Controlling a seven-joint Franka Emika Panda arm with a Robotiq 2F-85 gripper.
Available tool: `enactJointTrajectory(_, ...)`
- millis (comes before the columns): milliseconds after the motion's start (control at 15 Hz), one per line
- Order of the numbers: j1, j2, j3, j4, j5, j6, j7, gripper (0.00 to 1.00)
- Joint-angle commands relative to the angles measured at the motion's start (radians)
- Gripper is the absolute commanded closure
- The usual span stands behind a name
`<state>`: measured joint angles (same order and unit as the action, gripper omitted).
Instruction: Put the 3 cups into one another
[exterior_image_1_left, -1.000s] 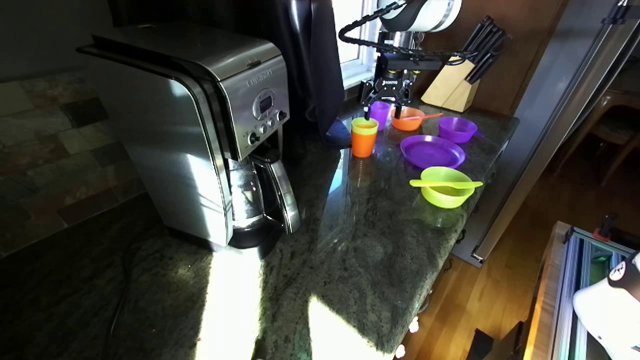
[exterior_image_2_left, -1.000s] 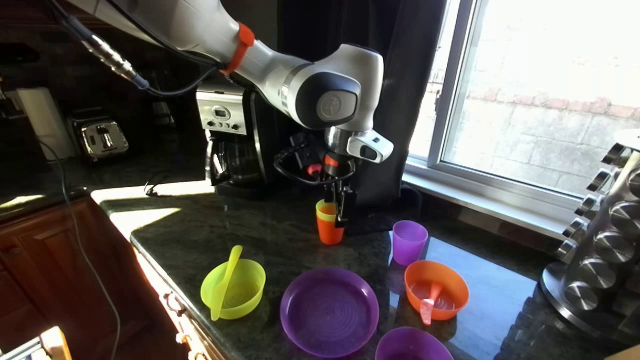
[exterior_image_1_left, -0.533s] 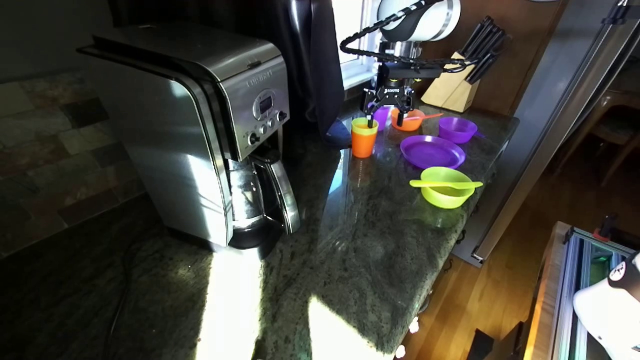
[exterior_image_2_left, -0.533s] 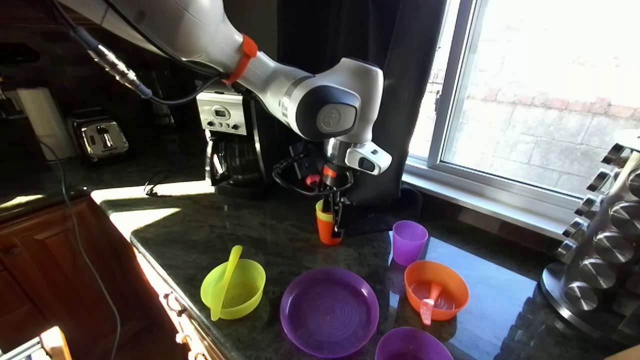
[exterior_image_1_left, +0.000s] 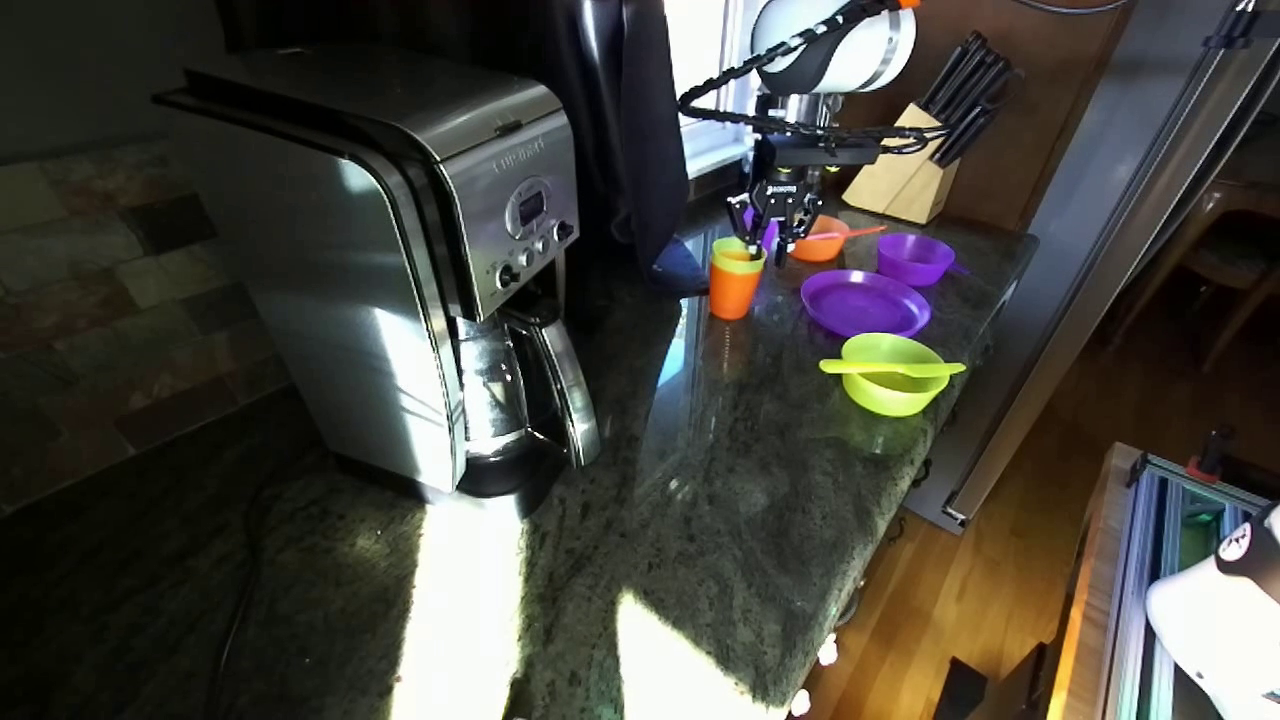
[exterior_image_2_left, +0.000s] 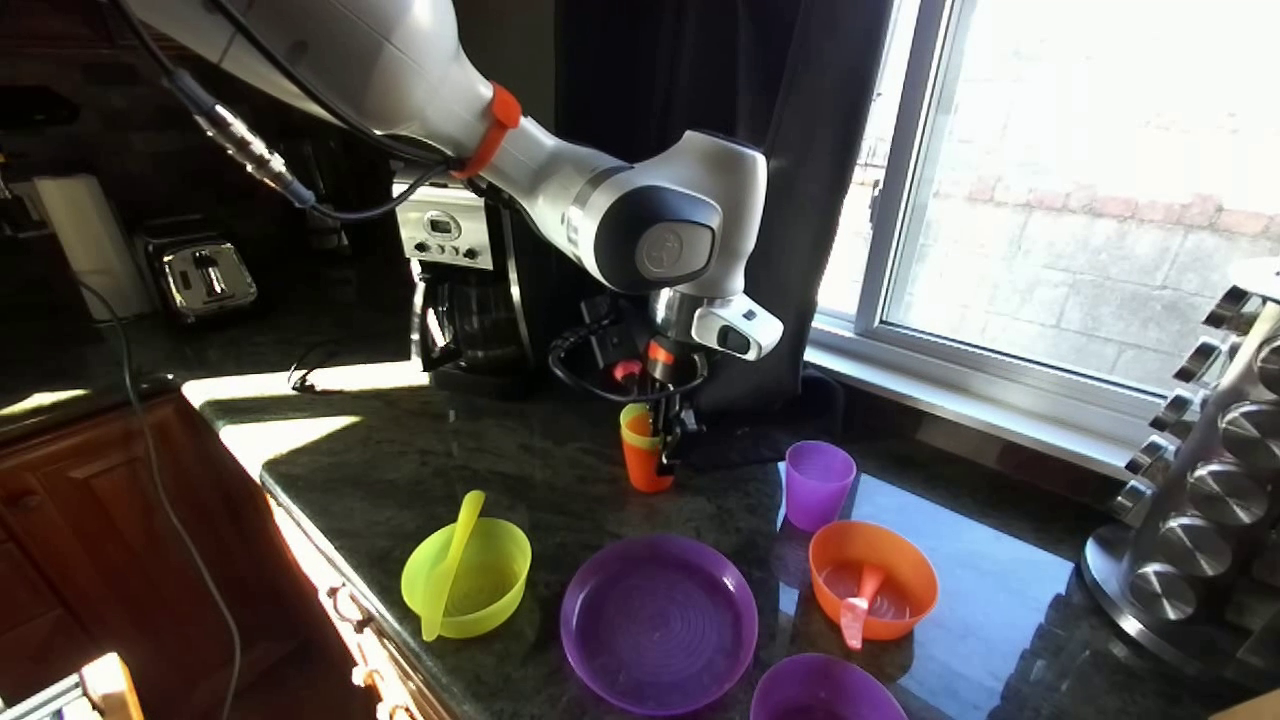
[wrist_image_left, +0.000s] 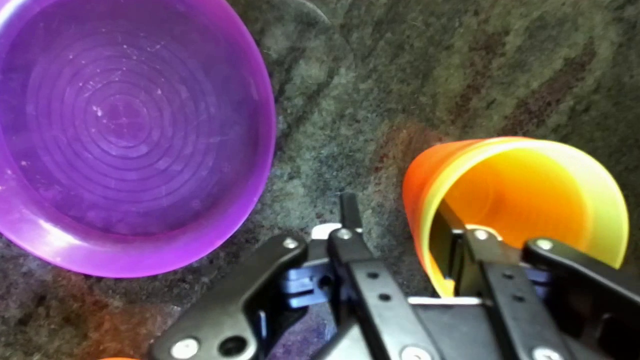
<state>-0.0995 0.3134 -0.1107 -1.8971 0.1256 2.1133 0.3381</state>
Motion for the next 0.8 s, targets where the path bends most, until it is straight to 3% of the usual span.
enactJointTrajectory(0,0.005,0.005,-0.007,-0.010,0.010,0.035,0.013,0.92)
enactJointTrajectory(133,0.004,0.004,-0.007,-0.008,0.015,0.038,0.016,1.00)
enactJointTrajectory(733,-0.012,-0.061,-0.023,-0.010,0.051,0.038,0.021,0.98)
